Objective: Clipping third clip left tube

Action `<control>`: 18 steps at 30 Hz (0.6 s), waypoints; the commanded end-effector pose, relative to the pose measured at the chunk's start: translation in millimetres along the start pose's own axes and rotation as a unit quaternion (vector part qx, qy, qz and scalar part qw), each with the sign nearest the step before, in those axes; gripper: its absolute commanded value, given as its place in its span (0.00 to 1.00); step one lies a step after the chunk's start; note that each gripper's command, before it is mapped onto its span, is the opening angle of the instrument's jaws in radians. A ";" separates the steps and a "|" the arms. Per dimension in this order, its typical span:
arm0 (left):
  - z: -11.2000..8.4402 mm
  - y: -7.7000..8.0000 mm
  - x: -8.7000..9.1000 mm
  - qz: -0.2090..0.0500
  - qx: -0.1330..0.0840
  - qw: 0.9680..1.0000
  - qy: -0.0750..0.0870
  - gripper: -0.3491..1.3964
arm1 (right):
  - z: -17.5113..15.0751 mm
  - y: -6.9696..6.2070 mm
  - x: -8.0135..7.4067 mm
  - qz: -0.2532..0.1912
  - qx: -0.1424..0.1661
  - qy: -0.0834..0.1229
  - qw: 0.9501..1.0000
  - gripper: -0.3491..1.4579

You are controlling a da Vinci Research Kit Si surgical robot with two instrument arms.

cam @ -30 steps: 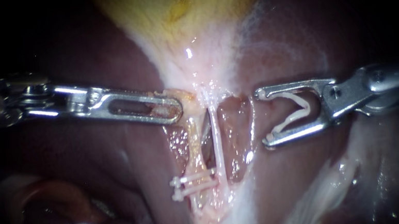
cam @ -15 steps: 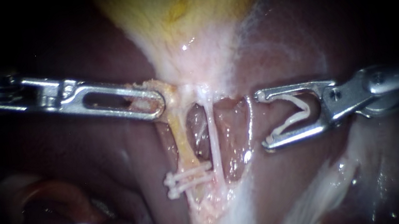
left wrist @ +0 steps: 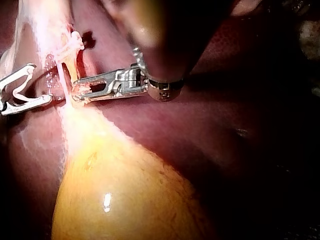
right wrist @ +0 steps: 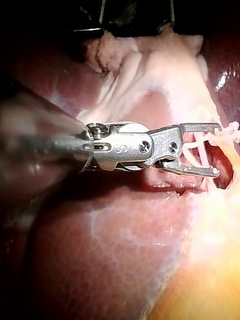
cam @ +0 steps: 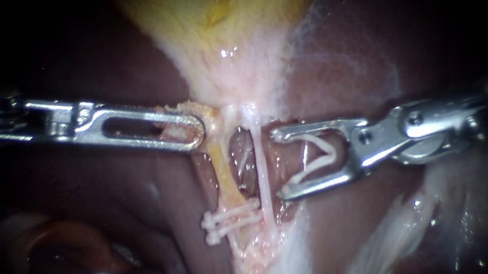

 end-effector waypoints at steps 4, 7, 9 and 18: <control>0.1 -0.3 0.0 0.000 -0.001 1.000 -0.001 0.00 | 2.0 0.2 -1.0 0.006 0.002 -0.008 1.000 0.47; 0.2 -0.4 0.1 0.000 -0.001 1.000 -0.001 0.00 | 3.3 0.5 -1.6 0.010 0.001 -0.009 1.000 0.47; 0.2 -0.5 0.1 0.000 -0.001 1.000 -0.001 0.00 | 4.0 0.6 -1.9 0.009 0.002 -0.009 1.000 0.47; 0.3 -0.7 0.2 0.002 -0.003 1.000 -0.002 0.00 | 7.5 0.5 -3.0 0.023 0.015 -0.010 1.000 0.47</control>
